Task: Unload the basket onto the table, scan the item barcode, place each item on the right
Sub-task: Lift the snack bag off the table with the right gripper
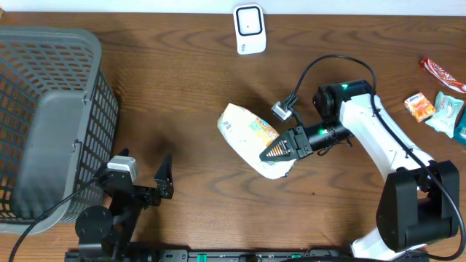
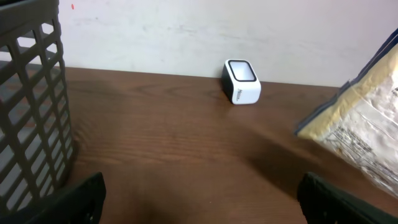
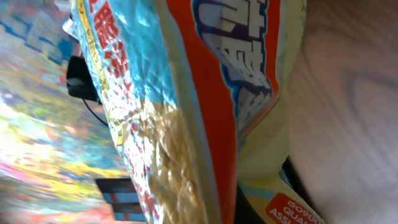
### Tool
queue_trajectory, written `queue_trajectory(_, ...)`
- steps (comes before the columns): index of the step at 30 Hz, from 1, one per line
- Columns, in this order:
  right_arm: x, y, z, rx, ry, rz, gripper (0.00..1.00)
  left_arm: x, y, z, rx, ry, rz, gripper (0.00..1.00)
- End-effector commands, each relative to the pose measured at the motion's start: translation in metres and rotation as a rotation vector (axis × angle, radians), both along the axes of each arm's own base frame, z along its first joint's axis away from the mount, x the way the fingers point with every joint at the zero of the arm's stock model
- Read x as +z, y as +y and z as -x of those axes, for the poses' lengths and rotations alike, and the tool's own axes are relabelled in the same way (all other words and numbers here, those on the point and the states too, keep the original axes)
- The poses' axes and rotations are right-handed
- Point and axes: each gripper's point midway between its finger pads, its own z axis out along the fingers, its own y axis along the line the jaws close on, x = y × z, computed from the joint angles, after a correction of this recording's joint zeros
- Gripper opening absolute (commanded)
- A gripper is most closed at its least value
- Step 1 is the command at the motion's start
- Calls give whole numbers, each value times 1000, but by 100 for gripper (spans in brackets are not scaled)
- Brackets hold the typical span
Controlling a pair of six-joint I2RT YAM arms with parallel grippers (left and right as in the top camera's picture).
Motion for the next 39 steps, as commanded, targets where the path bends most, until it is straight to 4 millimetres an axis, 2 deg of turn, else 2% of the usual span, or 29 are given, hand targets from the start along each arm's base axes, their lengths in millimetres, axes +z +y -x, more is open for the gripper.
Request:
queue_trajectory(1,15,0,3,-40,132,-10,1,0,-3,1,-21,-6,-10,98)
queue_trajectory(6,13,-3,12,-37,242,52,1,0,-3,1,-21,-6,-10,98)
queue_trajectory(18,13,-3,12,-53,311,71,1,0,-3,1,-21,-6,-10,98)
queue_trajectory(30,13,-2,10,-57,302,62,1,0,-3,1,-21,-6,-10,98)
queue_trajectory(34,11,-2,8,-50,250,49,1,0,-3,1,-21,-6,-10,98)
queue_trajectory(39,-4,-1,-4,-21,44,36,1,0,-3,1,-21,-6,-10,98)
